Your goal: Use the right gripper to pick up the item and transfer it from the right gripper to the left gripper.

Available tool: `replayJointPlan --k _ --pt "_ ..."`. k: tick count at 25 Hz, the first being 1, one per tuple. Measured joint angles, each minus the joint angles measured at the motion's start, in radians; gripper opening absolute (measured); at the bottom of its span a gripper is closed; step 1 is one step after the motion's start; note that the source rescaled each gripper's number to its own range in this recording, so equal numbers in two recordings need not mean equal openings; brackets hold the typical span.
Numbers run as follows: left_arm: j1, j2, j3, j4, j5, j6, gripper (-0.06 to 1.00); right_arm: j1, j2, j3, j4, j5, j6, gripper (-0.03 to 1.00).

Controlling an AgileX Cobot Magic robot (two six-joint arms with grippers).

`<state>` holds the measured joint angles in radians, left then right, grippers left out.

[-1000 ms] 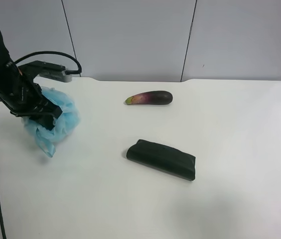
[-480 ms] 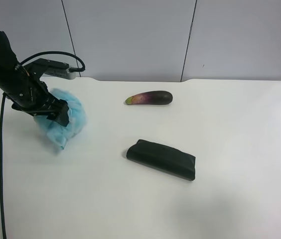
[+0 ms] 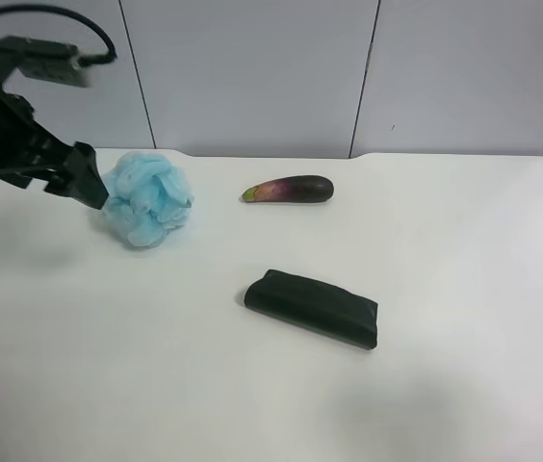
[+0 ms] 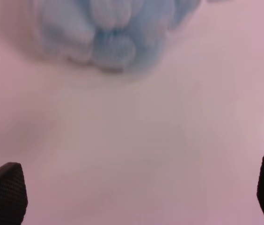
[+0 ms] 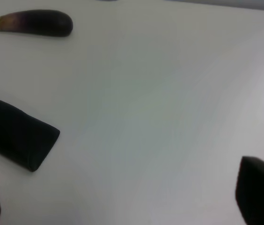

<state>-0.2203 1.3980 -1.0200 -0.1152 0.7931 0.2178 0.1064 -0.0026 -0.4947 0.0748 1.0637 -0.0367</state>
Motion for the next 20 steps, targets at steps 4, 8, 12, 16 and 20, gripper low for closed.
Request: replayJointPlan --k 4,8,12,16,20 --pt "0.0 -0.204 0.0 0.0 0.181 -0.031 0.99 0.0 0.0 0.0 0.0 0.0 0.0 1.0" --pt "0.0 -0.427 0.0 0.0 0.292 -0.044 1.0 0.0 0.0 0.0 0.0 0.0 0.0 1.0" --pt "0.0 -0.664 0.023 0.019 0.35 -0.071 1.0 0.0 0.0 0.0 0.0 0.0 0.0 1.0" --pt "0.0 -0.891 0.133 0.033 0.386 -0.104 1.0 0.0 0.0 0.0 0.0 0.0 0.0 1.0" --pt "0.0 -1.088 0.269 0.036 0.409 -0.139 1.0 0.0 0.0 0.0 0.0 0.0 0.0 1.0"
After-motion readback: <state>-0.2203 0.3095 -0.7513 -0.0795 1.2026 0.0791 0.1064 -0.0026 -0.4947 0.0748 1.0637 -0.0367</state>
